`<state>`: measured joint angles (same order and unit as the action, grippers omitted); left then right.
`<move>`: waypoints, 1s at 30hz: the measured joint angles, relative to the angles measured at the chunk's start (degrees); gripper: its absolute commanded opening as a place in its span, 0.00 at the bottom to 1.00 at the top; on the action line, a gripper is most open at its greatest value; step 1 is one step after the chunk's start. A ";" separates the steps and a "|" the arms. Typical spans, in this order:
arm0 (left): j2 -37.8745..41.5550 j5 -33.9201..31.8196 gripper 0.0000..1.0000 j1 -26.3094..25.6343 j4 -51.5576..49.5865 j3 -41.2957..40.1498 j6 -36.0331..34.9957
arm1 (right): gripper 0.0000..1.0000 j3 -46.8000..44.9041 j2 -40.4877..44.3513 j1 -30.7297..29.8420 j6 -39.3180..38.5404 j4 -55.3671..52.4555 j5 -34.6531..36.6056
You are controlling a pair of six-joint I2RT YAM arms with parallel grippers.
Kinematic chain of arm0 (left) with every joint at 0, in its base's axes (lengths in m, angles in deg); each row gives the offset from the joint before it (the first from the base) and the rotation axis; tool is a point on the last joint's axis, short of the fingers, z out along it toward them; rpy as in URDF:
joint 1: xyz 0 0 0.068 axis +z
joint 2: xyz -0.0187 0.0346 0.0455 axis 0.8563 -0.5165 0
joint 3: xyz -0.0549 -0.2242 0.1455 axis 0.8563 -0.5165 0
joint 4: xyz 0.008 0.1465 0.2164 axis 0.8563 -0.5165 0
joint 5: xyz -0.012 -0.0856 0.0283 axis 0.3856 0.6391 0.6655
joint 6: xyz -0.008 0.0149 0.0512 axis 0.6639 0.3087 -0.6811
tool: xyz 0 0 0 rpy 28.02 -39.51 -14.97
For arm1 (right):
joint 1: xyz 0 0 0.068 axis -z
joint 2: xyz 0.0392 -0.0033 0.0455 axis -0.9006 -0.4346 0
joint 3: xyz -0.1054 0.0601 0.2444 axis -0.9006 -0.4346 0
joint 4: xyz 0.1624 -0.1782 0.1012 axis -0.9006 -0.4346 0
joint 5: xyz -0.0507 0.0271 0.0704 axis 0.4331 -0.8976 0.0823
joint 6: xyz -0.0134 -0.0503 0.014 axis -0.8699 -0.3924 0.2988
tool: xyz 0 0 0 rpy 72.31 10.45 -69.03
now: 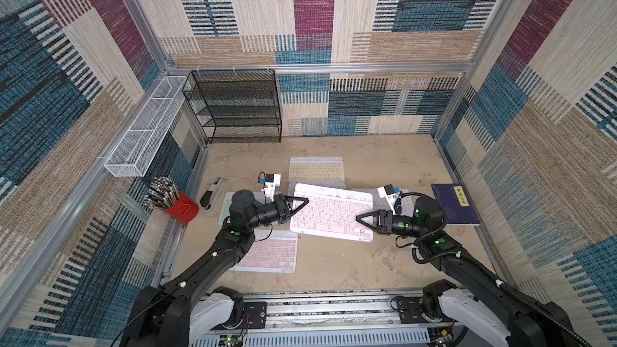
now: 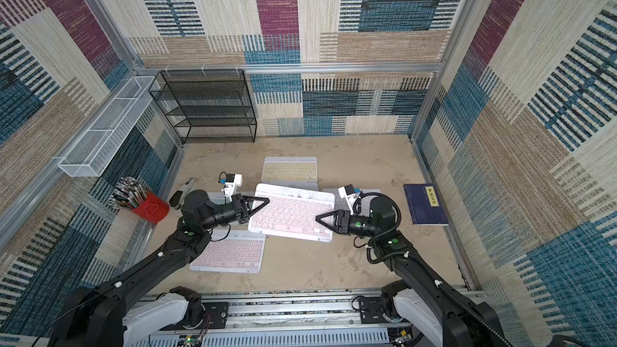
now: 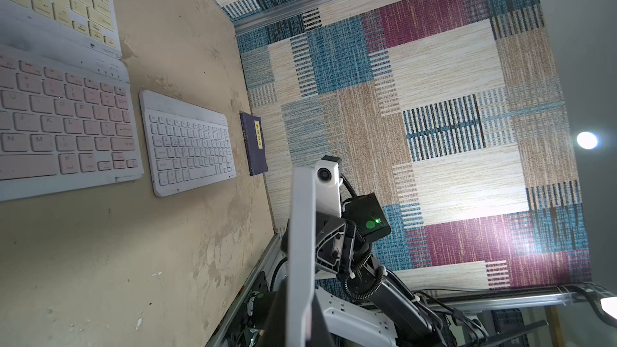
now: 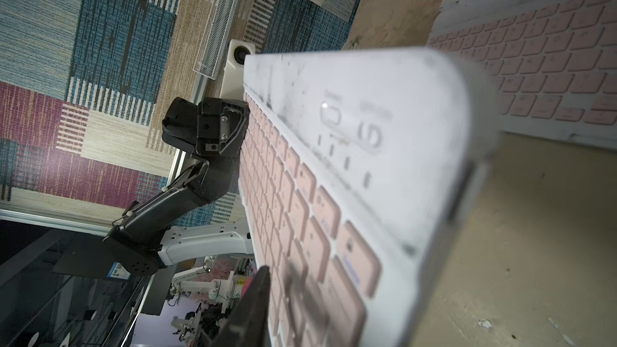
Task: Stack the numeric keypads
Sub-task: Pick up the numeric keypad from the center of the board, then place the numeric keypad at the numeric keypad.
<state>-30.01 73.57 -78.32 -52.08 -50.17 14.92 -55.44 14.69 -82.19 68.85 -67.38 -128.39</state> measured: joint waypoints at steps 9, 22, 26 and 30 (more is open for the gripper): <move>-5.64 0.07 0.75 2.99 -5.97 3.50 -3.96 | 0.00 3.82 -6.36 0.26 1.20 6.10 -1.01; -15.41 -19.58 0.87 11.06 -40.98 29.40 -24.57 | 0.00 28.48 -41.05 2.62 3.23 16.83 2.32; -14.40 -25.00 0.86 11.65 -48.35 33.27 -29.97 | 0.00 43.28 -53.22 2.82 2.36 14.27 1.77; -12.72 -28.41 0.85 12.55 -53.00 33.24 -32.96 | 0.00 58.64 -64.85 2.82 -0.66 6.62 1.33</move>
<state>-42.73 45.16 -65.77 -105.08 -16.93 -18.04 3.20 -50.16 -79.38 68.19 -60.75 -127.06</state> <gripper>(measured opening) 0.858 0.078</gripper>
